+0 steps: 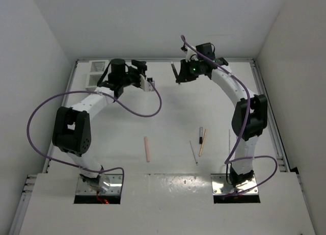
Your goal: Organize the makeup
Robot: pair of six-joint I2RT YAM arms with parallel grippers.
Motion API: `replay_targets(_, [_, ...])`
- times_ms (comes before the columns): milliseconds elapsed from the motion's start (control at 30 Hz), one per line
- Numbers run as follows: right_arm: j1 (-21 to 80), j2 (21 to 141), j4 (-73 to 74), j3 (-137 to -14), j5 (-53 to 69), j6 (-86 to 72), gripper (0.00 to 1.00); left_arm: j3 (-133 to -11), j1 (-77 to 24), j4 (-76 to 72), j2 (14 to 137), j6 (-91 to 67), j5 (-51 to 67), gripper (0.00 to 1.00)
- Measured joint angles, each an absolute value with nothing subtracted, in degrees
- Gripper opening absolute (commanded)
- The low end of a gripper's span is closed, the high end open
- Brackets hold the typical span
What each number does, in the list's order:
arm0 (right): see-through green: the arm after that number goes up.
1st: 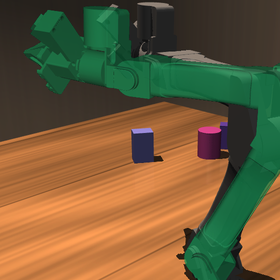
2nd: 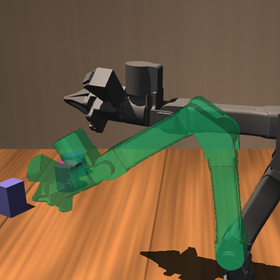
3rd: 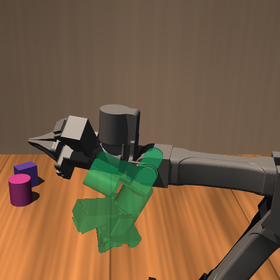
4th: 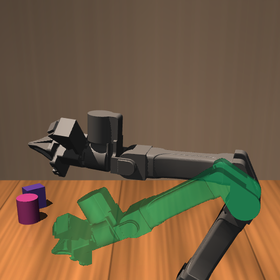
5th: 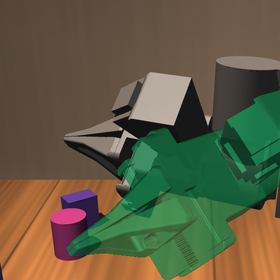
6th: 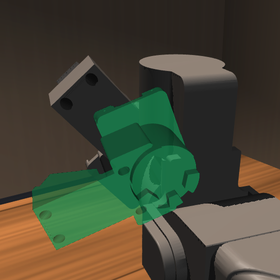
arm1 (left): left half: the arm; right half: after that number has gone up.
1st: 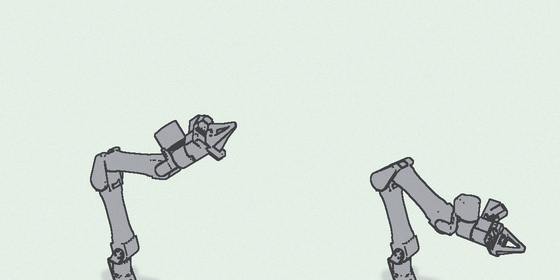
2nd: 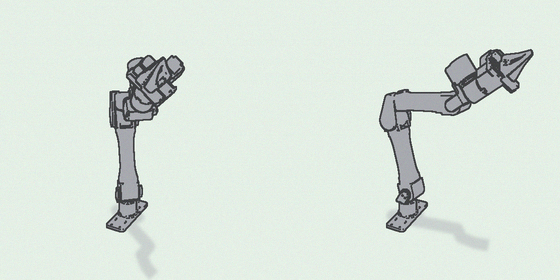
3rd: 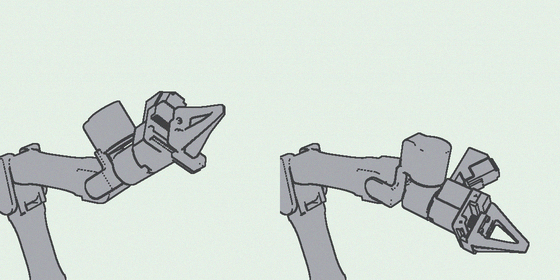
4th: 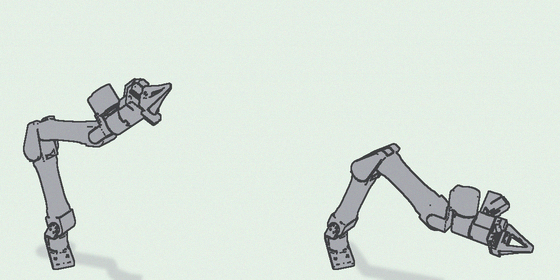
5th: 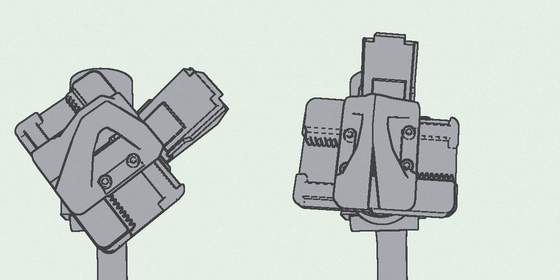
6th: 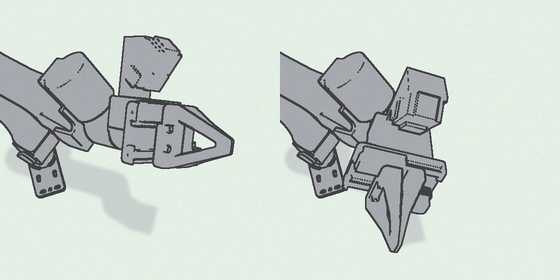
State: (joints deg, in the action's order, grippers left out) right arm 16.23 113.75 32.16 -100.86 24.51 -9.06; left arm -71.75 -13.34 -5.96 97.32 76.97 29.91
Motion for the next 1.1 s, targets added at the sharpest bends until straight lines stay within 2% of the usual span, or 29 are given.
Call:
replay_targets(100, [18.31, 113.86, 31.64, -101.19, 28.56, -13.32, 0.00, -69.47, -15.62, -8.43, 96.25, 82.06, 32.97, 0.80])
replay_targets(367, [22.35, 114.54, 31.97, -105.41, 34.72, -19.22, 0.00, -65.28, -16.23, -12.69, 91.66, 100.79, 40.01, 0.81])
replay_targets(567, [24.58, 114.54, 33.08, -105.41, 36.34, -21.06, 0.00, -63.72, -16.82, -11.05, 91.66, 110.13, 42.74, 0.68])
replay_targets(667, [25.26, 114.54, 33.50, -105.41, 37.04, -21.43, 0.00, -63.77, -17.08, -10.11, 91.70, 111.74, 43.18, 0.60])
replay_targets(900, [26.13, 114.87, 33.45, -105.41, 38.15, -22.68, 0.00, -63.88, -17.69, -6.46, 92.05, 113.38, 42.74, 0.30])
replay_targets(933, [26.13, 115.07, 33.34, -105.41, 38.20, -22.87, 0.00, -63.90, -17.80, -6.07, 92.05, 113.43, 42.54, 0.18])
replay_targets(1000, [26.15, 115.37, 33.21, -105.41, 38.59, -23.68, 0.00, -63.86, -17.91, -4.60, 92.07, 113.91, 41.36, 0.04])
replay_targets(1033, [26.11, 115.37, 33.23, -105.41, 38.59, -24.05, 0.16, -63.86, -17.89, -4.67, 92.27, 113.97, 41.23, 0.00])
replay_targets(1100, [25.98, 115.37, 33.08, -105.41, 38.85, -24.67, 0.46, -63.86, -17.96, -4.84, 92.25, 113.99, 40.73, 0.00])
